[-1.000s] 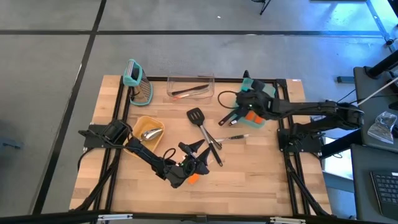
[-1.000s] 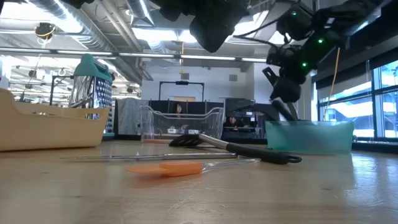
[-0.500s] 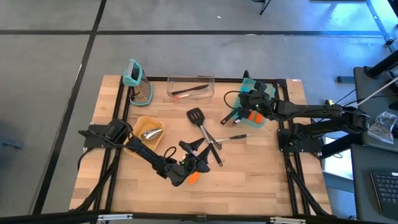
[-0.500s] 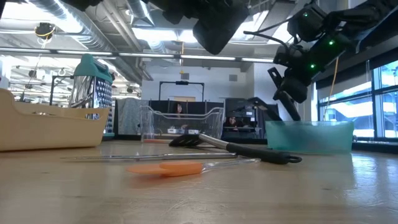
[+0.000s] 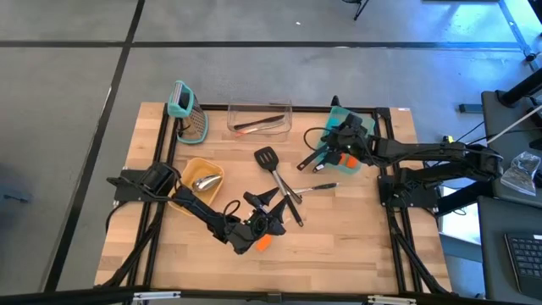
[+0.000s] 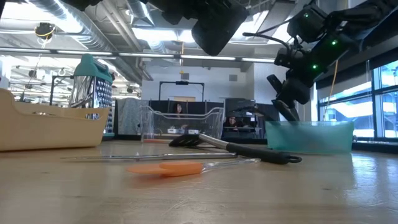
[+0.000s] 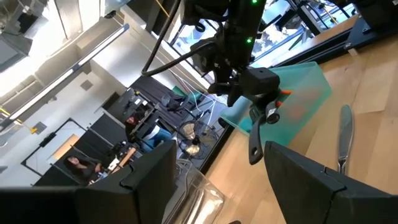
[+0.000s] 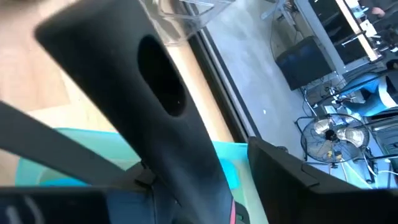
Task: Pick & Place Kitchen Items
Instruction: Put the black spatula into the green bin
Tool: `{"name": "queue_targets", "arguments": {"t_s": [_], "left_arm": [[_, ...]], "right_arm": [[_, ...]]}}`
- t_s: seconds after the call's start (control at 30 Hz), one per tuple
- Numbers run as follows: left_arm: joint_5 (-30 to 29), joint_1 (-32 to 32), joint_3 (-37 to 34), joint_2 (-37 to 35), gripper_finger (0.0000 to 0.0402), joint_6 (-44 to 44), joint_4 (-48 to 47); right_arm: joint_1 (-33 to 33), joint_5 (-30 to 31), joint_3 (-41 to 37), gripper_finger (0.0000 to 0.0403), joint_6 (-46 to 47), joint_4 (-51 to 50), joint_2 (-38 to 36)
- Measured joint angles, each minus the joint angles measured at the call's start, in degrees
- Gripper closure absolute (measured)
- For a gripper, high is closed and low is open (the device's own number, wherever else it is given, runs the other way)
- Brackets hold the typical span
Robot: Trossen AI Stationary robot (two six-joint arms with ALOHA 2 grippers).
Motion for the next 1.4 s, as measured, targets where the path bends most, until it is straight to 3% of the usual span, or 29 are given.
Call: {"name": "queue_targets", "arguments": {"t_s": [0.43, 0.63, 0.77, 1.0, 1.4], "left_arm": [[-0.05, -0.25, 0.00, 0.00, 0.0160, 0.02, -0.03], [-0.08, -0.63, 0.00, 0.00, 0.0160, 0.04, -0.04], [-0.08, -0.87, 0.00, 0.00, 0.0160, 0.43, -0.02], [-0.06, -0.94, 0.00, 0.00, 0.0160, 0.52, -0.02], [-0.06, -1.13, 0.00, 0.00, 0.0160, 0.31, -0.02]], "right_arm": [[6.13, 1.57, 0.04, 0.0207, 2.52, -3.75, 0.00], [8.98, 5.82, 0.09, 0.0206, 5.95, -6.01, -0.02], [10.48, 4.06, 0.11, 0.0206, 8.84, -8.63, -0.02], [11.05, -5.30, 0.25, 0.0206, 14.76, -12.98, -0.12], [11.55, -7.80, 4.33, 0.0206, 19.44, -18.36, -3.12]]}}
